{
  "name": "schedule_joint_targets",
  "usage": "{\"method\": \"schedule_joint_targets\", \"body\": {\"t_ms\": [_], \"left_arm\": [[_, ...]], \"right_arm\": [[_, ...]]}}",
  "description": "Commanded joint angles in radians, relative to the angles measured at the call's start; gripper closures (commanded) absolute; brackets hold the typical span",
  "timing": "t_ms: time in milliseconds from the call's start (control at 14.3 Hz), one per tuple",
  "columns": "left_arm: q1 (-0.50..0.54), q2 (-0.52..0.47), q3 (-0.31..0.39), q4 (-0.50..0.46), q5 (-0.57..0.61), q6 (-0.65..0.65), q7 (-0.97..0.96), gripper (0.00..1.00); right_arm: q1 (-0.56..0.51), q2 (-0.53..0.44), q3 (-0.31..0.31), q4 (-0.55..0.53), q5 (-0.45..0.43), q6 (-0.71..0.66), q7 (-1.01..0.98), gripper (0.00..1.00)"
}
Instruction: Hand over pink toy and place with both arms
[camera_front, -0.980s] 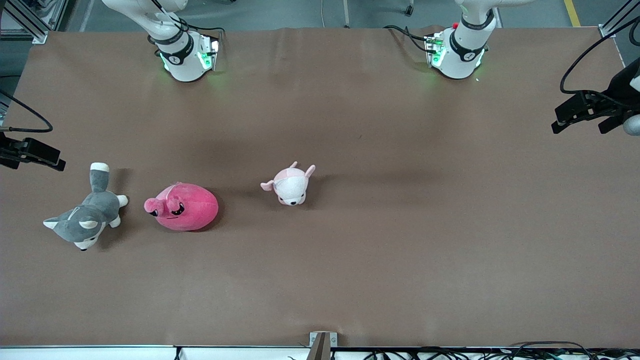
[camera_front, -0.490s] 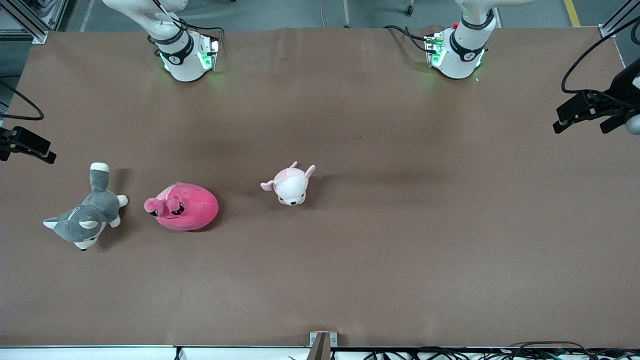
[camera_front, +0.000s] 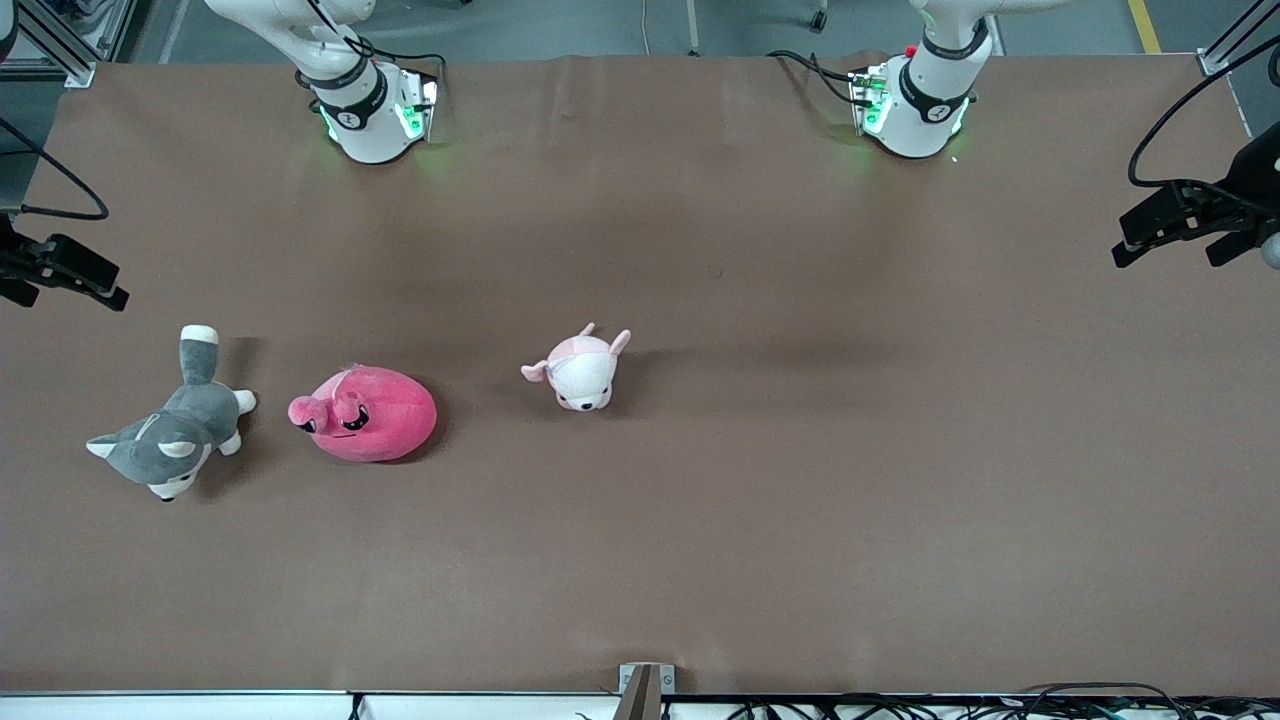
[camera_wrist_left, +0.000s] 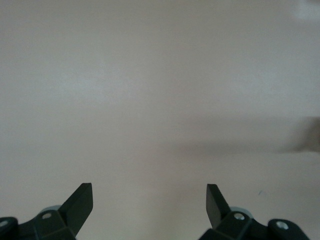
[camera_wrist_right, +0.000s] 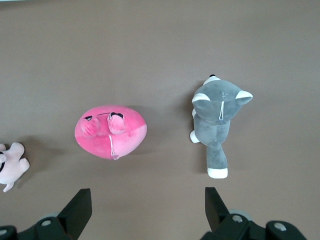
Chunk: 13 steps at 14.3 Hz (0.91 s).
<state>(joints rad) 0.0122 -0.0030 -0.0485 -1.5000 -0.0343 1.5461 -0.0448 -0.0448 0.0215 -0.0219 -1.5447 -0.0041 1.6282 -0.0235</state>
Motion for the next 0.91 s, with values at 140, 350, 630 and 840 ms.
{"method": "schedule_joint_targets", "body": {"t_ms": [140,350,630,840], "left_arm": [[-0.003,-0.002,0.003,0.015,0.008,-0.014,0.014,0.00],[-0.003,-0.002,0.003,0.015,0.008,-0.014,0.014,0.00],[-0.003,-0.002,0.003,0.015,0.008,-0.014,0.006,0.00],[-0.003,0.000,0.003,0.015,0.008,-0.014,0.002,0.00]], "right_arm": [[-0.007,-0.043,0.004,-0.066,-0.002,0.025,-0.032,0.00],[-0.007,-0.041,0.004,-0.066,-0.002,0.024,-0.041,0.00],[-0.006,-0.041,0.004,-0.074,-0.010,0.025,-0.042,0.00],[-0.006,-0.041,0.004,-0.074,-0.011,0.022,-0.042,0.00]]}}
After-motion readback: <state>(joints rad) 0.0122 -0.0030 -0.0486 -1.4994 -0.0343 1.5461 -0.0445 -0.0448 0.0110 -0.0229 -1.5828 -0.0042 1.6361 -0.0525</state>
